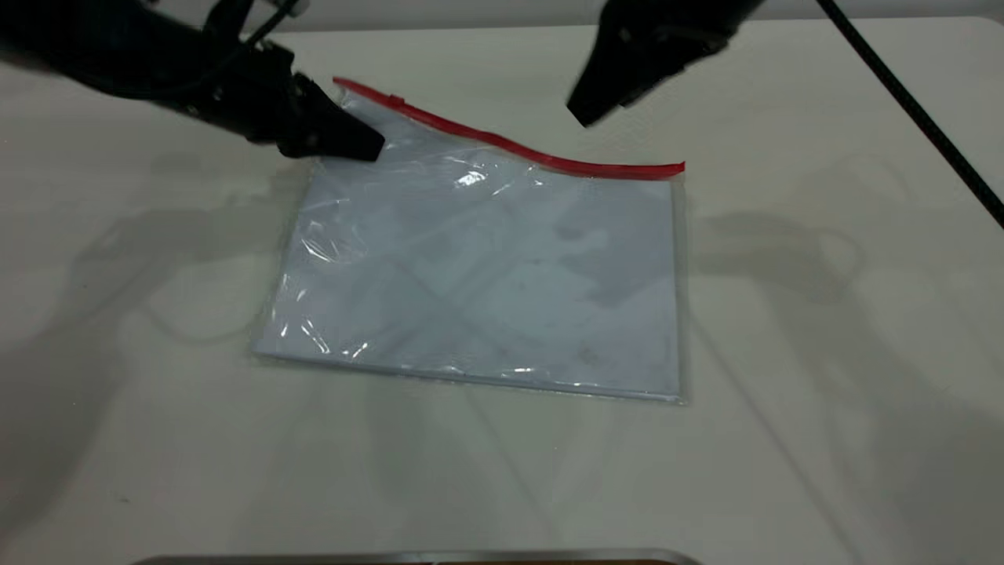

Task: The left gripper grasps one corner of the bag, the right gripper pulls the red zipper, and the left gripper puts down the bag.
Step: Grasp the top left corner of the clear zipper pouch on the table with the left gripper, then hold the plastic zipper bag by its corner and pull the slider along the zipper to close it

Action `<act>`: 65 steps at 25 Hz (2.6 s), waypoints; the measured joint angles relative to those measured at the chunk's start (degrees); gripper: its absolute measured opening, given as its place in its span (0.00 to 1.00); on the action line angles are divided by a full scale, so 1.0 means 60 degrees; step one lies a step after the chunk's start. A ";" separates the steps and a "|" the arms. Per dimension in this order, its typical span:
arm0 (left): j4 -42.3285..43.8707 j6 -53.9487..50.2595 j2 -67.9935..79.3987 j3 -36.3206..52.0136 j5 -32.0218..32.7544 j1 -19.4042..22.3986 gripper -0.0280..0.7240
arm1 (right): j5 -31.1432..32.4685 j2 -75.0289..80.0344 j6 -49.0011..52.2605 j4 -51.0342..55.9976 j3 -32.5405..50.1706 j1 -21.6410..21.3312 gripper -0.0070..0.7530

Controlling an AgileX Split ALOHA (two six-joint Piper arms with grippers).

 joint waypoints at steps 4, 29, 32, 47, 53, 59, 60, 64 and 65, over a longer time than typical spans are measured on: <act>0.1433 0.0384 -0.0671 0.0000 0.0389 -0.0010 0.11 | 0.0715 0.0193 -0.0879 0.0631 -0.0741 0.0165 0.78; 0.3755 0.0496 -0.0884 -0.1275 0.2678 -0.0350 0.11 | 0.0537 0.2126 -0.2078 0.3089 -0.2675 0.1350 0.78; 0.3746 0.0496 -0.0884 -0.1275 0.2678 -0.0442 0.11 | 0.0539 0.2126 -0.2078 0.3154 -0.2675 0.1350 0.72; 0.3061 0.0370 -0.0875 -0.1275 0.2303 -0.0472 0.11 | 0.0500 0.2126 -0.2078 0.3154 -0.2686 0.1341 0.21; 0.3041 0.0079 -0.0875 -0.1275 0.2272 -0.0479 0.11 | 0.0429 0.2126 -0.2078 0.3154 -0.2686 0.1341 0.12; 0.3041 -0.0223 -0.0858 -0.1275 0.2238 -0.0479 0.11 | 0.0472 0.2126 -0.2078 0.3018 -0.2700 0.1335 0.05; 0.3039 -0.0369 -0.0858 -0.1275 0.2230 -0.0479 0.11 | 0.0544 0.2126 -0.2045 0.2897 -0.2721 0.1331 0.05; 0.2984 -0.1150 -0.0841 -0.1275 0.2136 -0.0530 0.11 | 0.0605 0.2117 -0.1605 0.2362 -0.2792 0.1331 0.05; 0.2959 -0.1237 -0.0823 -0.1275 0.2129 -0.0535 0.11 | 0.0605 0.2117 -0.1491 0.2195 -0.2801 0.1331 0.05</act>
